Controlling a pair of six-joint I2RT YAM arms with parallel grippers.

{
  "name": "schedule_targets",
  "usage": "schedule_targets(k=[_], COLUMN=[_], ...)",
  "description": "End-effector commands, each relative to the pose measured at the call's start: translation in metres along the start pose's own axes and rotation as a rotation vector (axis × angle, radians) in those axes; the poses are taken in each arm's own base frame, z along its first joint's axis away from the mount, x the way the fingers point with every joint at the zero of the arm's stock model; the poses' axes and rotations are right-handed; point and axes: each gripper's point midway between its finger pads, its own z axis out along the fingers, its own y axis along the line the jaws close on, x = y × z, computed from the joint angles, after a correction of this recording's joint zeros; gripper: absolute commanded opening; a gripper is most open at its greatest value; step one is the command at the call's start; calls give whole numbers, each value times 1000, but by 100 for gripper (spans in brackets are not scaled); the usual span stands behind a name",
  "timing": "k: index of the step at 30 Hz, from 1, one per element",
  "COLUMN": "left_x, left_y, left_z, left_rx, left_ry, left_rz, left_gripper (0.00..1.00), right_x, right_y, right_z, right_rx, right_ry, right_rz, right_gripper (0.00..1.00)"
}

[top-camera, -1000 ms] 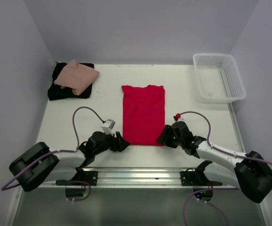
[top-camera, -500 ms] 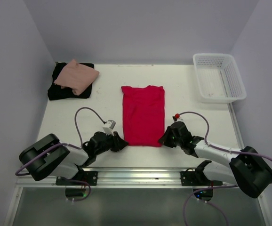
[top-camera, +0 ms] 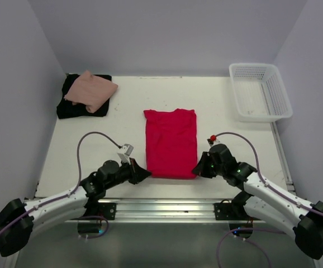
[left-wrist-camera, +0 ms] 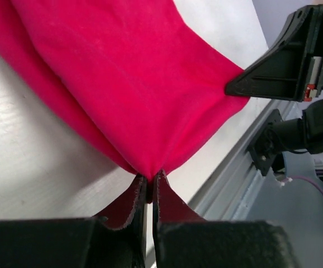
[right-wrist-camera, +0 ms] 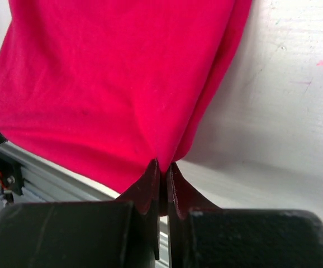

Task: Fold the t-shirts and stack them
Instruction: Fold the tshirt

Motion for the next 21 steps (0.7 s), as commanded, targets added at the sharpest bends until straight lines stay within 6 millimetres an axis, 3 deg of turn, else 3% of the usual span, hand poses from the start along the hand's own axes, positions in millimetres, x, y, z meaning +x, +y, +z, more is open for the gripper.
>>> schedule_targets(k=[1, 5, 9, 14, 21], left_x=[5, -3, -33, -63, -107], left_y=[-3, -21, -33, -20, -8], left_z=[-13, -24, -29, -19, 9], left_rx=[-75, -59, -87, -214, -315], left_ry=[44, 42, -32, -107, -173], left_rz=[-33, -53, 1, 127, 240], left_gripper=[0, 0, 0, 0, 0], right_x=[5, -6, -32, -63, -124], right_y=[7, 19, 33, 43, 62], right_z=[-18, -30, -39, -32, -15], right_rx=[-9, -28, -18, 38, 142], right_ry=[60, 36, -27, -72, -184], right_rz=[-52, -82, -128, -205, -293], right_gripper=[0, 0, 0, 0, 0])
